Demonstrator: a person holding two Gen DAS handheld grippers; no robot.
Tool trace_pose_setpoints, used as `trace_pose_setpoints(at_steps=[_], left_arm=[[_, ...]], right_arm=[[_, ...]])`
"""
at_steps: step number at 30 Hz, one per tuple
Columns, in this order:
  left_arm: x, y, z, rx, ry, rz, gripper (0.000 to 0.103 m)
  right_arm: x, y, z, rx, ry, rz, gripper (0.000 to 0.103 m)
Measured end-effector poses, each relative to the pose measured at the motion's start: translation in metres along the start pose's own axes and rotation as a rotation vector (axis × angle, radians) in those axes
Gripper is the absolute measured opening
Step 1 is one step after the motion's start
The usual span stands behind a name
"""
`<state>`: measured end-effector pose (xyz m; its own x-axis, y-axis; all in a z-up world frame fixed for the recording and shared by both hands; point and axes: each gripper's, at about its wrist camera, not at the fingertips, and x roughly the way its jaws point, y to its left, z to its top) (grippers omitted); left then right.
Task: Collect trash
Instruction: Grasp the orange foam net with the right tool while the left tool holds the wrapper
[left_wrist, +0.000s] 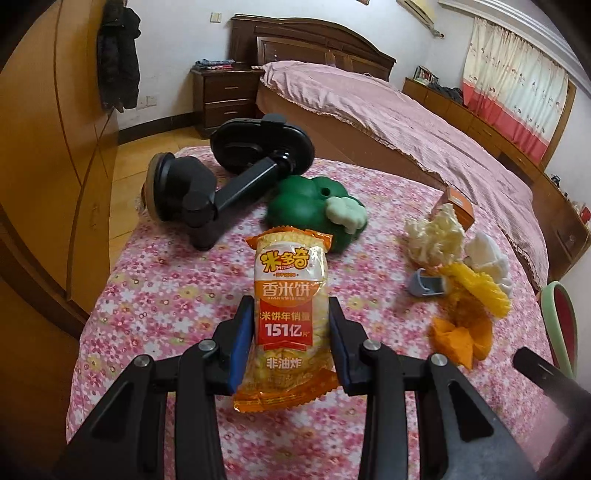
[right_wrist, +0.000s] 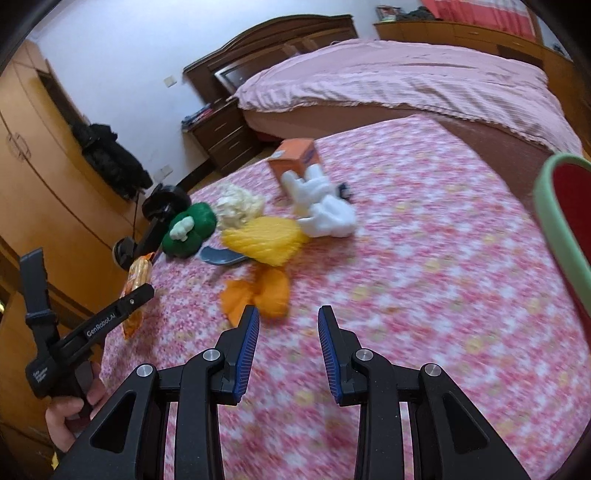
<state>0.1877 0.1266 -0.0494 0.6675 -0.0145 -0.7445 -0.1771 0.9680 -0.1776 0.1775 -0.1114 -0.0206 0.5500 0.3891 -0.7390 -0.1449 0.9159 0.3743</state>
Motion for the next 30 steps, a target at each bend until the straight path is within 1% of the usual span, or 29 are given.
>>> trace_pose_setpoints(at_steps=[3,6,10,15,17,22,29,30], left_arm=[[0.0,0.005,-0.001,-0.004,-0.011,-0.003,0.039],[-0.002,0.006,-0.002,-0.004,-0.028,-0.004,0.039],[-0.007,0.008,-0.003,-0.009,-0.046,-0.017,0.039],[-0.011,0.001,-0.005,0.015,-0.061,-0.03,0.039],[-0.01,0.0,-0.005,0.024,-0.056,-0.034,0.039],[-0.006,0.0,-0.005,0.021,-0.042,-0.039,0.039],[-0.004,0.006,-0.005,-0.012,-0.037,-0.038,0.039],[-0.004,0.005,-0.005,-0.011,-0.038,-0.038,0.039]], right_arm=[[0.02,0.01,0.002,-0.02,0.017,0.005,0.034],[0.035,0.016,0.005,-0.039,0.019,-0.025,0.034],[0.049,0.013,0.007,-0.012,0.013,-0.042,0.034],[0.052,0.009,0.007,0.01,-0.009,-0.055,0.034],[0.05,0.01,0.009,-0.004,-0.027,-0.073,0.034],[0.059,0.014,0.014,-0.033,-0.003,-0.066,0.034],[0.068,0.02,0.013,-0.058,-0.013,-0.071,0.033],[0.068,0.02,0.012,-0.056,-0.014,-0.071,0.032]])
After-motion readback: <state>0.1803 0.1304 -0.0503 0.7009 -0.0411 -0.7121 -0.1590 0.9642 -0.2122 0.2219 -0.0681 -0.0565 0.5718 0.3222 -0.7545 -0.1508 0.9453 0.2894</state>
